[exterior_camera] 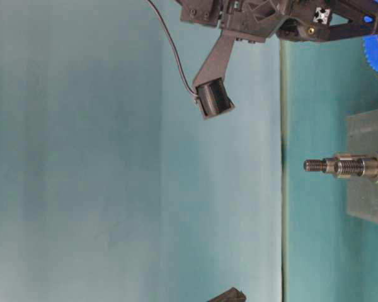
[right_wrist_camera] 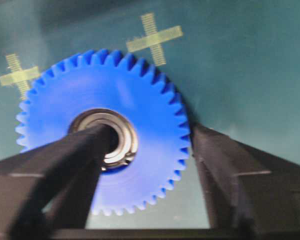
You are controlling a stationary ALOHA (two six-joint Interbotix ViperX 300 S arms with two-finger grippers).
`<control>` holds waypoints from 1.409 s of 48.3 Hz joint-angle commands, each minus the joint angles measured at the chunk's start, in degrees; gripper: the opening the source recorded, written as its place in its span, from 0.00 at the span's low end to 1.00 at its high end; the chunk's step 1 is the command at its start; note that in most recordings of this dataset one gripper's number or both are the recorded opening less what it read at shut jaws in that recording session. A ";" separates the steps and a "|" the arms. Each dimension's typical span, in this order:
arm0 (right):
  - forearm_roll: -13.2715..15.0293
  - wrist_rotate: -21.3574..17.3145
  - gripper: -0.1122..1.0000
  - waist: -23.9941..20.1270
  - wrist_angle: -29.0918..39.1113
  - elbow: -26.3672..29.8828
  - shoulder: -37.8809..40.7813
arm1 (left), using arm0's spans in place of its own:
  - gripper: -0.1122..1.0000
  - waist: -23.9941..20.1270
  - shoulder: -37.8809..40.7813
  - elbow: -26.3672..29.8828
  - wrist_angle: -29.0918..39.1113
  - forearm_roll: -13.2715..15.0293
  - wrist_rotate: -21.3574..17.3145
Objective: Fit the large gear onto the shaft.
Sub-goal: 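Lower the right gripper and pinch the blue gear's hub, then lift the blue gear and carry it left over the upper shaft, then lower the blue gear's hub down onto the upper shaft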
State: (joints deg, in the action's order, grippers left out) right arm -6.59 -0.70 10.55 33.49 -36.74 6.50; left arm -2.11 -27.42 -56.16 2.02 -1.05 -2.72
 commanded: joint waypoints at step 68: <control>0.26 0.09 0.55 2.64 20.30 35.07 8.26 | 0.10 0.70 -0.44 -0.88 -4.22 -0.18 0.53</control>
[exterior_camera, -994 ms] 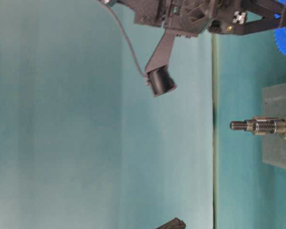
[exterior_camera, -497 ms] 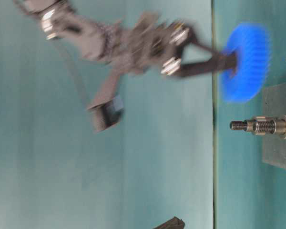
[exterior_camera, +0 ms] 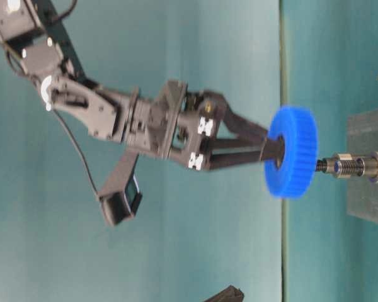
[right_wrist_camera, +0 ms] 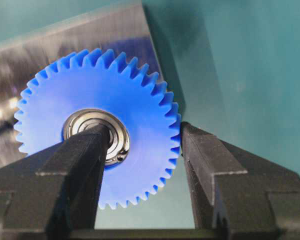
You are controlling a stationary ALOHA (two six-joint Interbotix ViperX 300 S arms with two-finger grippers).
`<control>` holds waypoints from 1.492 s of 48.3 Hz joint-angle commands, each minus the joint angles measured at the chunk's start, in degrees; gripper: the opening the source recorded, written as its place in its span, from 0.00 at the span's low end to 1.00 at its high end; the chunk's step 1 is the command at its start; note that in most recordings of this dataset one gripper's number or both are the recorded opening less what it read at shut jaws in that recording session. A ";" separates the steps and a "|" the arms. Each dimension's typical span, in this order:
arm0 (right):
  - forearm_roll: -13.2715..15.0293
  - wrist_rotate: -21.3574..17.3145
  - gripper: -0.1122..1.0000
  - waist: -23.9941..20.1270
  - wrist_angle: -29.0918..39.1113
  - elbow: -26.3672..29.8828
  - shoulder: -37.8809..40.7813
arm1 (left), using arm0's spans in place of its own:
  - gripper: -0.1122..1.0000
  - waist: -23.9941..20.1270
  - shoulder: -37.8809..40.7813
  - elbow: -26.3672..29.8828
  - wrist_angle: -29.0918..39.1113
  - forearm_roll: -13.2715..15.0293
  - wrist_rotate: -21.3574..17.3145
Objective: Fit the large gear onto the shaft.
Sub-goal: 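Lower the blue gear's hub down onto the upper shaft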
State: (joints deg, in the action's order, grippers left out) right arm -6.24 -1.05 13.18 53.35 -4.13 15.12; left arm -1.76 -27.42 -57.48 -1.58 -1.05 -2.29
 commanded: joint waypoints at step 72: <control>2.20 -1.32 0.72 0.09 5.10 6.06 2.20 | 0.10 0.44 -2.64 -2.02 -2.29 -0.18 3.78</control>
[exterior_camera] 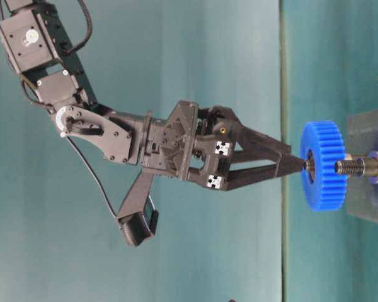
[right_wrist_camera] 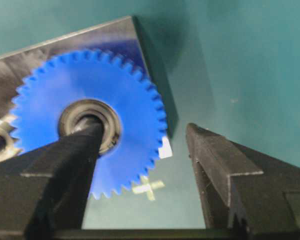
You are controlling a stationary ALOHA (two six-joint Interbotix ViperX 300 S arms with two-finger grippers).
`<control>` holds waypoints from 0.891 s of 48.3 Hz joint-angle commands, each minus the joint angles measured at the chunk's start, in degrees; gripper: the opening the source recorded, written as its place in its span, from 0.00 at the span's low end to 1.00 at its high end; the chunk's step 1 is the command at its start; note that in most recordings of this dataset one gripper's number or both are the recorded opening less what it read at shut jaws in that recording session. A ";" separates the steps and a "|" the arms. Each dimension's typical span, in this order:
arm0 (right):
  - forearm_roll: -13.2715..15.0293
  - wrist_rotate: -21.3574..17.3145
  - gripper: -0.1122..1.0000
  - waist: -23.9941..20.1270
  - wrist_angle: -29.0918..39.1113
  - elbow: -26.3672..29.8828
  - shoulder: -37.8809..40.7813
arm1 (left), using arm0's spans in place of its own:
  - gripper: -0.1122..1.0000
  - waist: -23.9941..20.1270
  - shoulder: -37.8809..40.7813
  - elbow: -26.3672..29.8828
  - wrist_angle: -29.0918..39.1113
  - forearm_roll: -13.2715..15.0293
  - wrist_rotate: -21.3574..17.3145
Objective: Fit the large gear onto the shaft.
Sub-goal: 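Lower the blue gear's hub down onto the upper shaft, then open the right gripper and withdraw it rightward from the gear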
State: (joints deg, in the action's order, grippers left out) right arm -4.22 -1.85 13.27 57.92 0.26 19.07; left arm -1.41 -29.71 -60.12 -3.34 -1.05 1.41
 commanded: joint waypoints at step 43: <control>0.09 -0.62 0.72 -3.52 1.49 -2.64 -3.16 | 0.10 0.09 -0.44 0.62 -0.53 -0.18 0.18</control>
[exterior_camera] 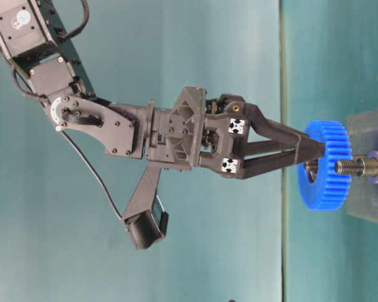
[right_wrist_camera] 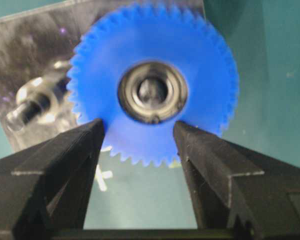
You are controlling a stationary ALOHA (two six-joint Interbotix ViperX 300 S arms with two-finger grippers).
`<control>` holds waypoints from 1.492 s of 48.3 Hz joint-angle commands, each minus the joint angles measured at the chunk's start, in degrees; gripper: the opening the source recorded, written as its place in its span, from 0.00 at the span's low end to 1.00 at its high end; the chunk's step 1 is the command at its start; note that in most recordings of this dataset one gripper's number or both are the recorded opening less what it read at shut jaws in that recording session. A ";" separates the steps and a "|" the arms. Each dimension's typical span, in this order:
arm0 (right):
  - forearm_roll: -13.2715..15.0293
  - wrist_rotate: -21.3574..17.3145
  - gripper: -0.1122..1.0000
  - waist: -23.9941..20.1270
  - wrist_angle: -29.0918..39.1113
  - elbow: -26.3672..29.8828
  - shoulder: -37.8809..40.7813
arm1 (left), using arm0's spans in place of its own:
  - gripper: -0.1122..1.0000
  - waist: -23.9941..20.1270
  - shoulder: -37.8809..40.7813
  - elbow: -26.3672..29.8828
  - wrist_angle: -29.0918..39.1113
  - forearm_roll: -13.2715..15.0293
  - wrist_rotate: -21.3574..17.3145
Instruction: Fit the large gear onto the shaft.
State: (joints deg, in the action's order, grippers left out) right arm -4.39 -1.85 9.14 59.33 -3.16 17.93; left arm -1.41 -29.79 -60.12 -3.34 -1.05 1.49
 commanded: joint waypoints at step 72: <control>0.26 -4.66 0.72 -3.16 -35.07 -36.65 -33.75 | 0.10 0.09 -0.09 0.09 -0.62 -0.09 -0.70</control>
State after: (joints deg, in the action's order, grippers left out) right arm -4.04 -6.15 6.42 26.19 -39.64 -13.97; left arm -1.41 -29.71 -60.64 -3.43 -1.05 0.88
